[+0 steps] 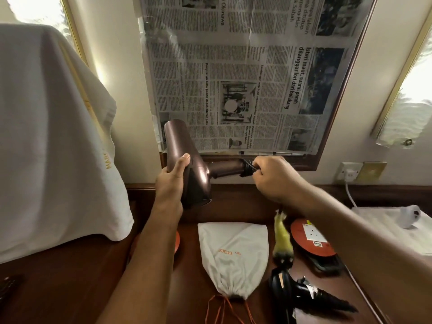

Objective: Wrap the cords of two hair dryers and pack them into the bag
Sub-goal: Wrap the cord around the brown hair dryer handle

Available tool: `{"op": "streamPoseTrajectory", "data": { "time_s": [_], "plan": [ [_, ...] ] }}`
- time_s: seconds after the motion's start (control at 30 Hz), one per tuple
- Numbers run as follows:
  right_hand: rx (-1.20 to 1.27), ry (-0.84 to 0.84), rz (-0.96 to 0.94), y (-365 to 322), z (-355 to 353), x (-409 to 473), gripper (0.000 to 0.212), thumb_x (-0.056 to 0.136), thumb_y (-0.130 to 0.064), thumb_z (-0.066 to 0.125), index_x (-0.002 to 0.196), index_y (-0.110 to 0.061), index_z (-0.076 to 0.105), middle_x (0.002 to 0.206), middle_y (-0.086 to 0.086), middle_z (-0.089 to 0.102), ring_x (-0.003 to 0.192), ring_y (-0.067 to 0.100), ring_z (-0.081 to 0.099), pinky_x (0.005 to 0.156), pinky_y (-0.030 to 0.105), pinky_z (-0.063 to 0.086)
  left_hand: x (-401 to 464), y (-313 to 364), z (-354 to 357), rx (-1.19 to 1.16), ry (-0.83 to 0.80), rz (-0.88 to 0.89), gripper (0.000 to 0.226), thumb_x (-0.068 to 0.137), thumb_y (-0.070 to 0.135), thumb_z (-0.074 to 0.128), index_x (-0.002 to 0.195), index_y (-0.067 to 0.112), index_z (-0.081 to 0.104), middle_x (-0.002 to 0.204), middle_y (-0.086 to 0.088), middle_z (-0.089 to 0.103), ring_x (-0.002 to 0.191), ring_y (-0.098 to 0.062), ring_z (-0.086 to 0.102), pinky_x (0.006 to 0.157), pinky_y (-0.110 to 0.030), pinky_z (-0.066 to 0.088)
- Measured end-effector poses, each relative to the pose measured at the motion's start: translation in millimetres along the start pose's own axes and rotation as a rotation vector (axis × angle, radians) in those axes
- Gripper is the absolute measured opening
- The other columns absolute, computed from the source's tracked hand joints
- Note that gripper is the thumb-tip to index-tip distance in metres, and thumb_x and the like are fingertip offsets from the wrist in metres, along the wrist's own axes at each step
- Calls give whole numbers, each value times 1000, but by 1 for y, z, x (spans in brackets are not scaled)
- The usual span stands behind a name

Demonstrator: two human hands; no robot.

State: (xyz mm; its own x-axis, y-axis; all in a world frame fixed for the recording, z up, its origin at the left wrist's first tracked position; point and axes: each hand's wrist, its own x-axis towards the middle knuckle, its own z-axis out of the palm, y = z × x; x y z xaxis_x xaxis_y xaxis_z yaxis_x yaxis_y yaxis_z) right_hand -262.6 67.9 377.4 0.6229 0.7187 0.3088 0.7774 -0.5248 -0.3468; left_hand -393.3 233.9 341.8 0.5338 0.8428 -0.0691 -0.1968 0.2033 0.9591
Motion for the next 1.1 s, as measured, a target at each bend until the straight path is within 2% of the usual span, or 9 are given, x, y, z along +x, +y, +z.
{"op": "streamPoseTrajectory", "data": {
  "time_s": [0.1, 0.2, 0.3, 0.43, 0.6, 0.83, 0.9, 1.0, 1.1],
  "plan": [
    [248, 95, 73, -1, 27, -14, 13, 96, -14, 45, 94, -9, 57, 73, 2, 57, 63, 17, 51, 53, 27, 35, -2, 0, 0, -64, 19, -60, 46, 82, 45, 68, 114, 17, 51, 101, -7, 63, 91, -24, 64, 80, -39, 56],
    [763, 116, 204, -4, 52, -29, 22, 101, -22, 44, 86, -12, 57, 62, 0, 53, 51, 11, 44, 44, 23, 35, -2, -1, -2, -152, -22, -145, 46, 80, 46, 70, 112, 19, 52, 106, -11, 65, 95, -30, 65, 87, -47, 54],
    [1245, 27, 328, -8, 68, -45, 34, 103, -30, 40, 80, -8, 52, 52, 2, 40, 42, 11, 31, 39, 24, 26, -6, -1, -2, -192, -91, -161, 54, 75, 47, 71, 117, 17, 55, 104, -12, 68, 92, -30, 67, 75, -42, 57],
    [1471, -73, 276, -3, 89, -59, 35, 103, -24, 34, 83, -4, 55, 57, 4, 40, 51, 15, 35, 51, 28, 33, -9, -2, -7, -224, -156, -208, 77, 59, 51, 74, 125, 17, 53, 105, -13, 69, 90, -29, 69, 63, -35, 56],
    [1309, -94, 191, 15, 103, -48, 31, 103, -10, 34, 89, -6, 62, 62, 3, 51, 59, 18, 47, 63, 29, 43, -9, 0, -17, -252, -207, -247, 65, 64, 48, 71, 119, 19, 54, 100, -11, 70, 83, -25, 69, 67, -35, 58],
    [986, -325, 221, 44, 80, -29, 41, 86, -44, 55, 68, -8, 57, 47, -2, 42, 41, 12, 36, 44, 24, 33, -10, 5, -26, -180, -274, -267, 55, 73, 46, 68, 120, 19, 59, 102, -11, 70, 86, -26, 68, 60, -35, 58],
    [931, -375, 223, 50, 67, -23, 32, 88, -34, 60, 69, -9, 58, 50, -2, 44, 45, 13, 37, 46, 26, 33, -11, 7, -30, -145, -297, -262, 52, 77, 46, 66, 120, 18, 60, 101, -11, 70, 85, -26, 69, 59, -34, 58],
    [656, -429, 192, 53, 34, -22, 8, 93, -11, 58, 96, -4, 61, 72, 4, 57, 59, 12, 52, 62, 27, 51, -12, 8, -33, -75, -347, -261, 59, 73, 47, 66, 123, 18, 56, 112, -14, 66, 94, -29, 66, 68, -39, 59],
    [284, -413, 82, 53, 5, 6, 14, 91, 5, 54, 100, 9, 65, 79, 10, 58, 78, 31, 59, 68, 21, 43, -12, 11, -32, 3, -388, -227, 44, 77, 42, 62, 112, 16, 59, 103, -14, 69, 92, -29, 66, 84, -43, 54]
  ]
}}
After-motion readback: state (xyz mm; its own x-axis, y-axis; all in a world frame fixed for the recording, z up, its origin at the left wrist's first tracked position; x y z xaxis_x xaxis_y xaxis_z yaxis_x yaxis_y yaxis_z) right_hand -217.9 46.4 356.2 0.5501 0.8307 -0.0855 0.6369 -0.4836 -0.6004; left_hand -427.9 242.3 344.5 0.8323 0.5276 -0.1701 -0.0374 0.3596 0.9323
